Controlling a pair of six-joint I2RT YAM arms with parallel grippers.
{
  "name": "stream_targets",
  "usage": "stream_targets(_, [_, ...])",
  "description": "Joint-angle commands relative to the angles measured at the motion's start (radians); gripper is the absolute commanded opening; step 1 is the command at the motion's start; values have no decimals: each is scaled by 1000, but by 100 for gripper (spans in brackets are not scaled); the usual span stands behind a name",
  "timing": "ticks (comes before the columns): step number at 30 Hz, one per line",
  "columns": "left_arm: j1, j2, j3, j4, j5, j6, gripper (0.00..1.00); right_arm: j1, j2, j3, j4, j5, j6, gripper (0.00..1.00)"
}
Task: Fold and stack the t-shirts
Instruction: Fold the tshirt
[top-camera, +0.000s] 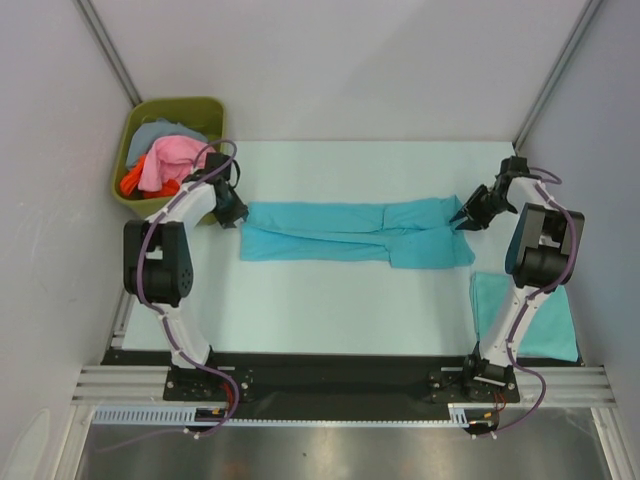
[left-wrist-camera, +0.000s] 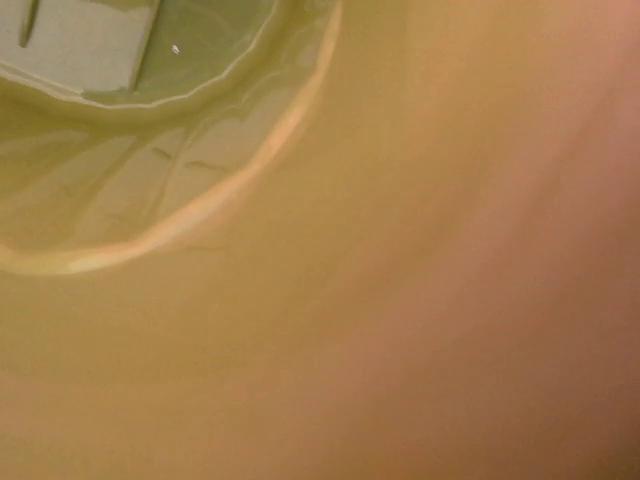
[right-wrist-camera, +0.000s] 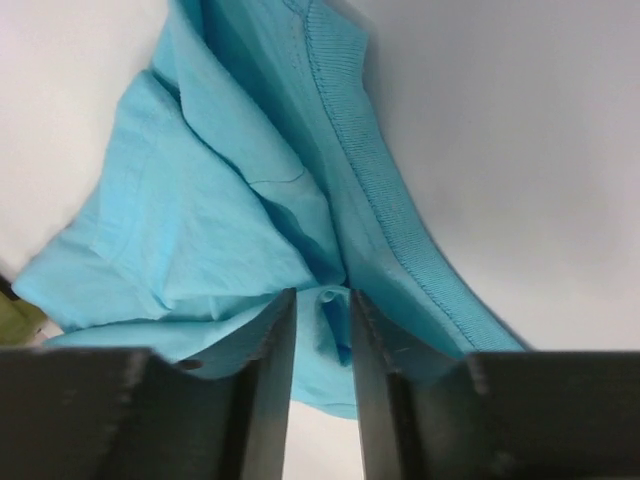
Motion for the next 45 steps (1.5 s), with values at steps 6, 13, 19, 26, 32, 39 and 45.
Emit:
stream_targets(6, [-24,-3,65,46,-123,121,56,-8,-39,122,-113,95,-108,48])
stream_targets(13, [-129,-81,100,8,-261,219,80,-8,-164,64,-150,180,-138,56])
stream_targets(19, [-196,-208,74,1,-326,285,85,-12,-239,-66,-135,129,-109,55])
stream_targets(26, [-224,-297,36,-5,-310,349,88,-21,-262,-164,-73,62,-86,46])
stream_targets(32, [-219,-345,-30,111,1,441,77,-21,-267,-137,-84,71,-95,47])
stream_targets(39, [-228,-253,-46,185,127,392,34,-21,-277,-150,-69,36,-94,47])
stream_targets(45, [-212,-66,153,169,4,415,6,-21,-283,-149,-76,39,-100,47])
